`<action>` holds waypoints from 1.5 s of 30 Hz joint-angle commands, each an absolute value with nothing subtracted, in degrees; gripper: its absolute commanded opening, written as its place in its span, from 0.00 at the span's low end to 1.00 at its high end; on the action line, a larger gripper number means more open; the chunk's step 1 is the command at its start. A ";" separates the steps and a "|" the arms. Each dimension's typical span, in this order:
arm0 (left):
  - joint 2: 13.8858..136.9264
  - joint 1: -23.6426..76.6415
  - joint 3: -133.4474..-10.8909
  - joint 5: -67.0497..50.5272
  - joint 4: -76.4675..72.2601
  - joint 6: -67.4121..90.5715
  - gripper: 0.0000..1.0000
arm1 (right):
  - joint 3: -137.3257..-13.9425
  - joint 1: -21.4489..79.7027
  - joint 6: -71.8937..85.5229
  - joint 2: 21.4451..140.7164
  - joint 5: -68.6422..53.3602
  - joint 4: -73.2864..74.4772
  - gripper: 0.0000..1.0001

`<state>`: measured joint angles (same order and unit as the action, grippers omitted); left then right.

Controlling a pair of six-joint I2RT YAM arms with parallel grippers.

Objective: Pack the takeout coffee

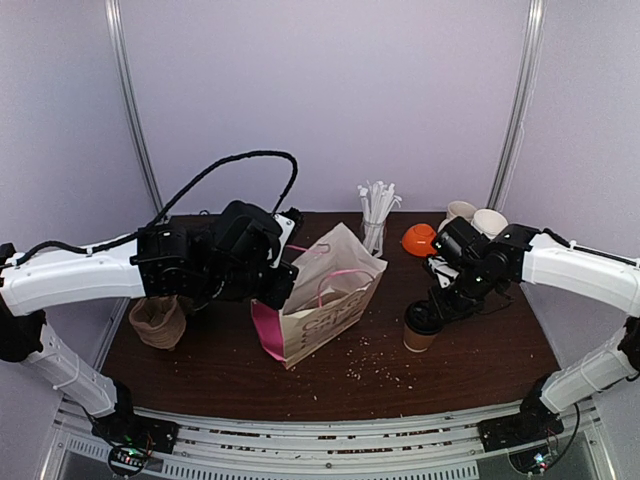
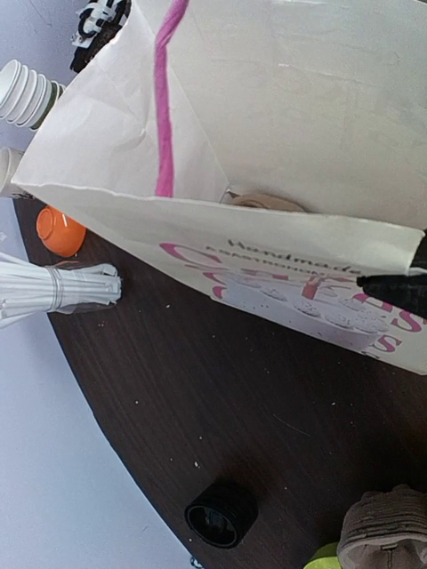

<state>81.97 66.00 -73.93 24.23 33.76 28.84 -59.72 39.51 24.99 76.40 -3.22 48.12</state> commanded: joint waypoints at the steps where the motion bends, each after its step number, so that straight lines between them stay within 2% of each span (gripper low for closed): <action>1: 82.26 66.01 -72.86 23.21 33.66 29.15 0.00 | -56.89 39.83 24.52 77.68 -2.88 49.15 0.24; 14: 82.19 66.01 -71.93 22.99 33.14 29.47 0.00 | -53.31 39.84 23.38 81.28 -3.69 47.75 0.24; 27: 81.44 66.01 -71.86 23.38 33.13 29.36 0.00 | -70.44 39.81 24.09 79.59 -1.04 53.18 0.45; 33: 81.30 66.01 -71.36 23.15 32.70 29.33 0.00 | -71.85 39.81 22.16 82.91 0.19 53.13 0.52; 37: 80.96 66.01 -71.07 23.19 32.70 29.43 0.00 | -71.14 39.81 21.48 84.58 0.47 52.02 0.61; 45: 80.88 66.01 -70.66 23.20 32.70 29.68 0.00 | -68.68 39.81 20.92 86.83 1.95 50.31 0.59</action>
<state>81.54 66.00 -72.18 24.21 31.51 29.06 -70.35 39.59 21.80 86.28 -0.16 50.50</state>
